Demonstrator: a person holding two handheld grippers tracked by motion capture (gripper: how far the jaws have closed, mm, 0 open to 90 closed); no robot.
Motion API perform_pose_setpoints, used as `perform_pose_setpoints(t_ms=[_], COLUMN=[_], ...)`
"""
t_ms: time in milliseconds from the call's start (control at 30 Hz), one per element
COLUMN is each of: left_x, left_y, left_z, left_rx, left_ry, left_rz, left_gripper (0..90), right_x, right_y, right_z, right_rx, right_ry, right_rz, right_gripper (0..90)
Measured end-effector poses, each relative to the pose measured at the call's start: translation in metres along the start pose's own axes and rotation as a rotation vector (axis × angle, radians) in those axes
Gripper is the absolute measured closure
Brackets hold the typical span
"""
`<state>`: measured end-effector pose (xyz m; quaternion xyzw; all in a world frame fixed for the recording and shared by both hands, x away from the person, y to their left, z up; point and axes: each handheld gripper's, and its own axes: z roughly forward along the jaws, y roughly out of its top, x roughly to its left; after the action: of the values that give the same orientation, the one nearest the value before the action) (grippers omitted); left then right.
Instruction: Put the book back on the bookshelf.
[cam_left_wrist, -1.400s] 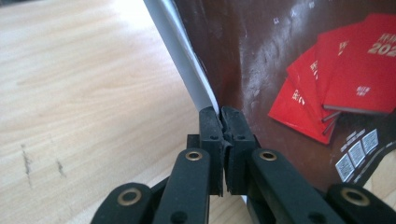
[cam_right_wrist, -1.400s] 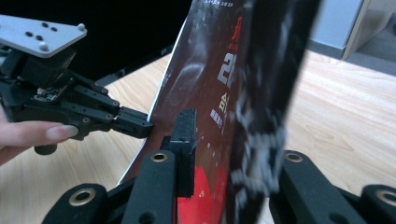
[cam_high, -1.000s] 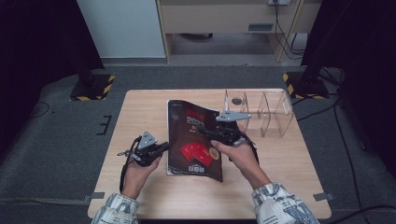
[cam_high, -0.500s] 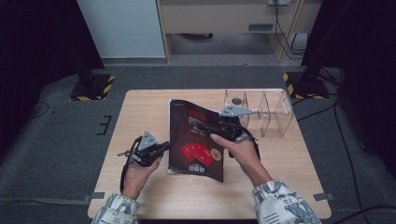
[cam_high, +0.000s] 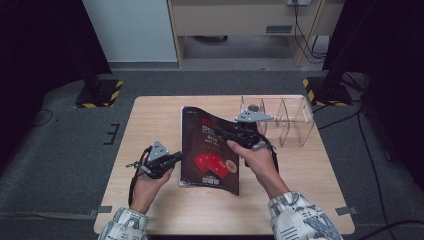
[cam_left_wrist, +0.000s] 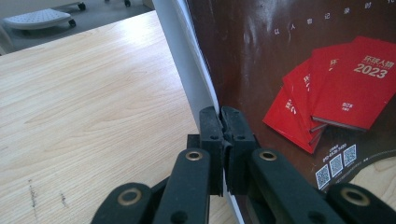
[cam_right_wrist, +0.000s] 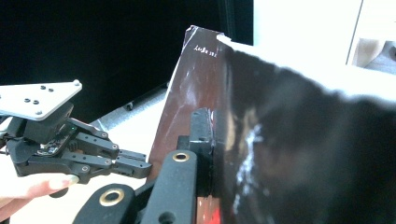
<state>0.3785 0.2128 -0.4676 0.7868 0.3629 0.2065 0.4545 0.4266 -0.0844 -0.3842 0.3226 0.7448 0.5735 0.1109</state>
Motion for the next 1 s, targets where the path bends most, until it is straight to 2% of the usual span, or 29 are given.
perform_pose_setpoints(t_ms=[433,600,700,833,1000], left_x=[0.002,0.003,0.003,0.005,0.010], left_y=[-0.002,-0.005,-0.006,-0.009,-0.011], left_z=[0.001,0.004,0.007,0.013,0.014], left_rx=[-0.004,-0.004,-0.016,0.014,0.005], left_ry=[0.002,0.016,0.024,0.050,0.074], left_rz=[-0.025,-0.030,-0.048,-0.061,-0.096], left_gripper=[86.9,82.4,68.4,43.3,24.0], right_x=[0.000,0.002,0.005,0.009,0.011], right_y=[0.001,0.001,0.002,0.003,0.005], right_z=[-0.001,-0.002,-0.001,-0.001,-0.002], right_rx=[0.000,-0.008,-0.014,-0.011,-0.023], right_ry=[-0.009,-0.011,-0.006,0.004,0.010], right_rz=[-0.013,-0.025,-0.036,-0.048,-0.056], right_gripper=[86.7,86.8,86.9,86.9,86.9])
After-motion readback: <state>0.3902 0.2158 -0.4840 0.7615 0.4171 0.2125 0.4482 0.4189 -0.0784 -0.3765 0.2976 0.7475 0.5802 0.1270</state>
